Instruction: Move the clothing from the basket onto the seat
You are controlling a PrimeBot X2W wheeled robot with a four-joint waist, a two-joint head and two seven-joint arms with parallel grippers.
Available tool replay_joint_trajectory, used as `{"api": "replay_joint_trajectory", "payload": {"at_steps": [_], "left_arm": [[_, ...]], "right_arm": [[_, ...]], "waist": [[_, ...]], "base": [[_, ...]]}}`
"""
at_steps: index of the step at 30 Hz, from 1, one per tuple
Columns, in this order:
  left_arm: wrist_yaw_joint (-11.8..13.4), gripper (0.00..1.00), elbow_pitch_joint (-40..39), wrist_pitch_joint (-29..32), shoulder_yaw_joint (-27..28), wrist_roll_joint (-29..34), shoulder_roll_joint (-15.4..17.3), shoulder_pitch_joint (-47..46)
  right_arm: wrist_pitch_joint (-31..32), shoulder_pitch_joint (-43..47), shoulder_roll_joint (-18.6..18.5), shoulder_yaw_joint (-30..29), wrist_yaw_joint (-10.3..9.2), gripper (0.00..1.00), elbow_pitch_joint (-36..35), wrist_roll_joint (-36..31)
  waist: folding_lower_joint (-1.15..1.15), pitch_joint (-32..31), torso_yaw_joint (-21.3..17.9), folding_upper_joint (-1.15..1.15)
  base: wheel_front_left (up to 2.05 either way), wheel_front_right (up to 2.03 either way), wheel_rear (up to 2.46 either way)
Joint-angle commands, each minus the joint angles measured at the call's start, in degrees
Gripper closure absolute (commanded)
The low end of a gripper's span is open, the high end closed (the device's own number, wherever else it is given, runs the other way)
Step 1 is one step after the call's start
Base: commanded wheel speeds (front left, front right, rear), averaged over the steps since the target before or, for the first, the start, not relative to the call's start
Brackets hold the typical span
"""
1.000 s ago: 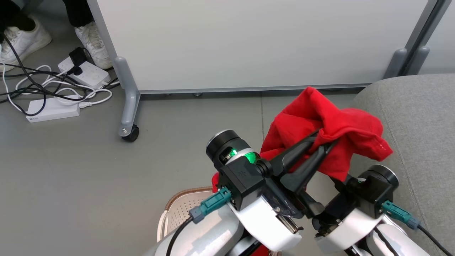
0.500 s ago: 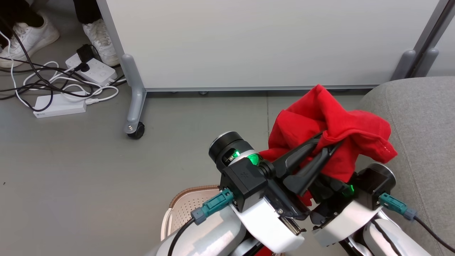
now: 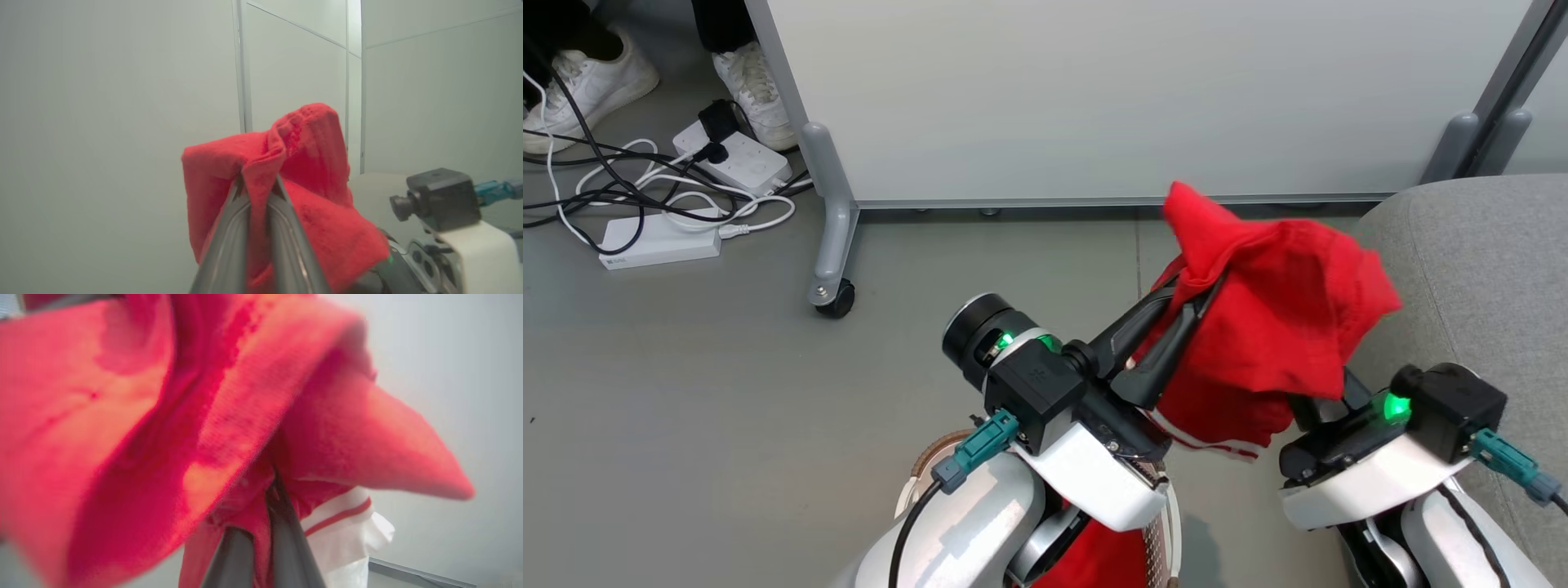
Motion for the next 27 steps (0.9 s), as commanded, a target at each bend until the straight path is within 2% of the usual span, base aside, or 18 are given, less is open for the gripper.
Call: {"api": "replay_joint_trajectory", "payload": {"at_steps": [1,8,14,18,19,21,22,23,27], "left_arm": [[-0.3,1.0,0.7,-0.1,0.8,0.8,0.3,0.9],[-1.6,1.0,4.8,-0.1,2.2,2.8,0.2,2.8],[-5.2,1.0,9.0,-0.1,0.0,5.1,0.3,4.4],[-6.7,1.0,9.9,-0.1,-1.1,5.6,0.3,5.2],[-7.2,0.96,9.9,-0.1,-1.3,5.2,0.3,5.6],[-8.0,0.64,10.3,-0.1,-1.2,5.2,0.3,6.0],[-8.2,0.16,10.5,-0.1,-0.9,5.6,0.3,6.1],[-8.4,0.0,10.9,-0.1,-0.6,5.9,0.3,6.4],[-9.1,0.0,11.7,-0.1,0.6,6.8,0.3,7.1]], "right_arm": [[-0.2,0.8,0.4,-1.3,0.01,1.0,-0.6,0.1],[-0.2,1.9,2.5,-5.8,0.01,1.0,-2.0,1.9],[-0.2,2.7,3.9,-9.2,0.01,1.0,-2.6,4.7],[-0.2,3.1,3.8,-9.6,0.01,1.0,-2.8,5.3],[-0.2,3.2,3.8,-9.6,0.01,1.0,-2.8,5.4],[-0.2,3.4,3.6,-9.9,0.01,1.0,-2.6,5.4],[-0.2,3.5,3.6,-10.0,0.01,1.0,-2.4,5.1],[-0.2,3.6,3.7,-10.0,0.01,1.0,-2.3,5.0],[-0.2,3.7,3.9,-10.3,0.01,1.0,-2.0,4.7]], "waist": [[0.0,0.1,0.0,0.0],[0.0,0.2,-0.2,0.0],[0.0,0.2,-0.3,0.0],[0.0,0.3,-0.5,0.0],[0.0,0.3,-0.5,0.0],[0.0,0.4,-0.6,0.0],[0.0,0.4,-0.7,0.0],[0.0,0.3,-0.7,0.0],[0.0,0.1,-1.0,0.0]], "base": [[0.0,0.0,0.0],[0.0,0.0,0.0],[0.0,0.0,0.0],[0.0,0.0,0.0],[0.0,0.0,0.0],[0.0,0.0,0.0],[0.0,0.0,0.0],[0.0,0.0,0.0],[0.0,0.0,0.0]]}}
